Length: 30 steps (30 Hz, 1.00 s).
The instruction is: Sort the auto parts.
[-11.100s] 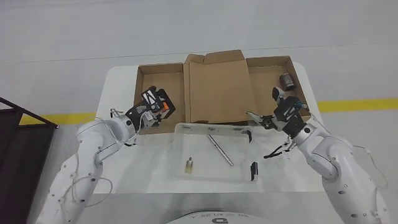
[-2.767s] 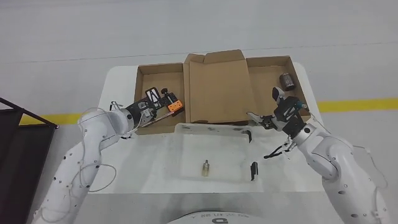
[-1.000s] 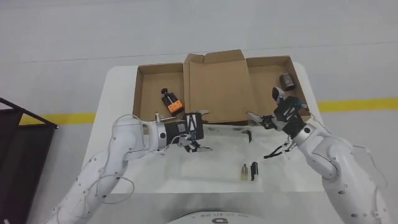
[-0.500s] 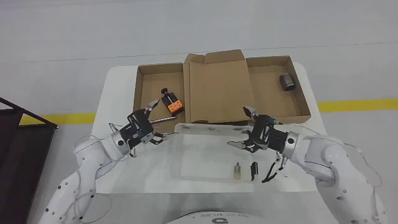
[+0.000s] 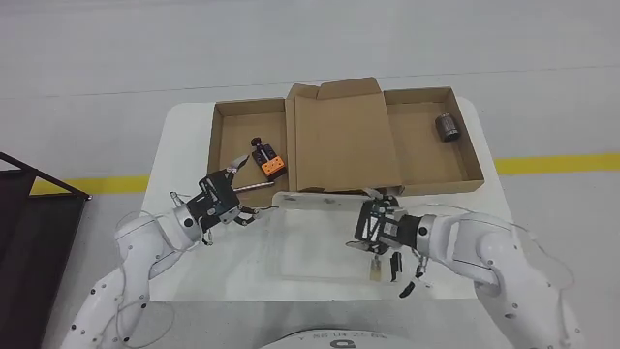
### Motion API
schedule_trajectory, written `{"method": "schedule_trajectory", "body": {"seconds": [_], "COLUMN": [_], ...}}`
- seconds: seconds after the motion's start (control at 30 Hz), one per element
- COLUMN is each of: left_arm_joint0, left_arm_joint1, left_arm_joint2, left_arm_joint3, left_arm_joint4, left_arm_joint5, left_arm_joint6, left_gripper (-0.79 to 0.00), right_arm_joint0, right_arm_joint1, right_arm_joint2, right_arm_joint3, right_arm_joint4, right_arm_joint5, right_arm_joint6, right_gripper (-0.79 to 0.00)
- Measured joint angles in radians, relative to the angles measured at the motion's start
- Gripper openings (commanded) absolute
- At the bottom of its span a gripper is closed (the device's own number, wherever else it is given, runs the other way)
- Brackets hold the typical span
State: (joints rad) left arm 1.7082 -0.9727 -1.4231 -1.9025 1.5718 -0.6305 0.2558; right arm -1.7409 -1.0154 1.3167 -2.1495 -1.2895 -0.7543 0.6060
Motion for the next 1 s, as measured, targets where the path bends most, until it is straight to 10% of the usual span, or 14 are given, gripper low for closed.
{"method": "schedule_trajectory", "body": {"seconds": [1.0], "left_arm_joint0": [0.0], "left_arm_joint1": [0.0], "left_arm_joint2": [0.0], "left_arm_joint3": [0.0], "left_arm_joint4": [0.0], "left_arm_joint5": [0.0], "left_arm_joint6": [0.0], "left_gripper": [0.0], "right_arm_joint0": [0.109], "right_arm_joint1": [-0.001], "right_arm_joint2": [-0.286], "right_arm_joint3": [-0.034], "right_arm_joint4": [-0.125], "right_arm_joint5": [0.02], "right_arm_joint6": [0.48], "right_gripper": [0.0]}}
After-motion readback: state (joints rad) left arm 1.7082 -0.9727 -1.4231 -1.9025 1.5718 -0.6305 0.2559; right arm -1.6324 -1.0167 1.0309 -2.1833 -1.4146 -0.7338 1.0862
